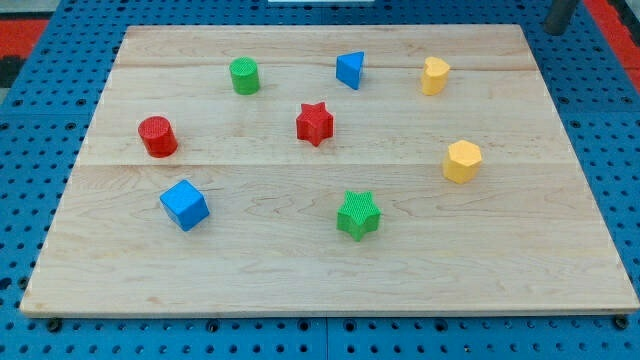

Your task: Slide the yellow heart to the right of the red star

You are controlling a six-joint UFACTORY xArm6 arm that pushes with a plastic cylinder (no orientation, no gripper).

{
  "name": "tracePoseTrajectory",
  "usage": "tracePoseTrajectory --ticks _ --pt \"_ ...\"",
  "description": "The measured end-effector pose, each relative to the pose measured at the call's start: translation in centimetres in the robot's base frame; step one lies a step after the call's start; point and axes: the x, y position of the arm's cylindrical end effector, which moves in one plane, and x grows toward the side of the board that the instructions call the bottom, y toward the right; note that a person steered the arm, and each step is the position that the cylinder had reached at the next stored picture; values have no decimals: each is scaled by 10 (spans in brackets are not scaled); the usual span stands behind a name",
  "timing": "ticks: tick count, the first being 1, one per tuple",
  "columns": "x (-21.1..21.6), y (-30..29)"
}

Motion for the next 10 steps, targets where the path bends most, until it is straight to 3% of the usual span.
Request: tracePoseTrajectory --ticks 2,3,4,6,7,8,10 --pt "8 1" --pt "38 -23" --pt "65 -108" --pt "76 -185" --pt "129 -254" --pt "163 -256" --pt "186 -183"
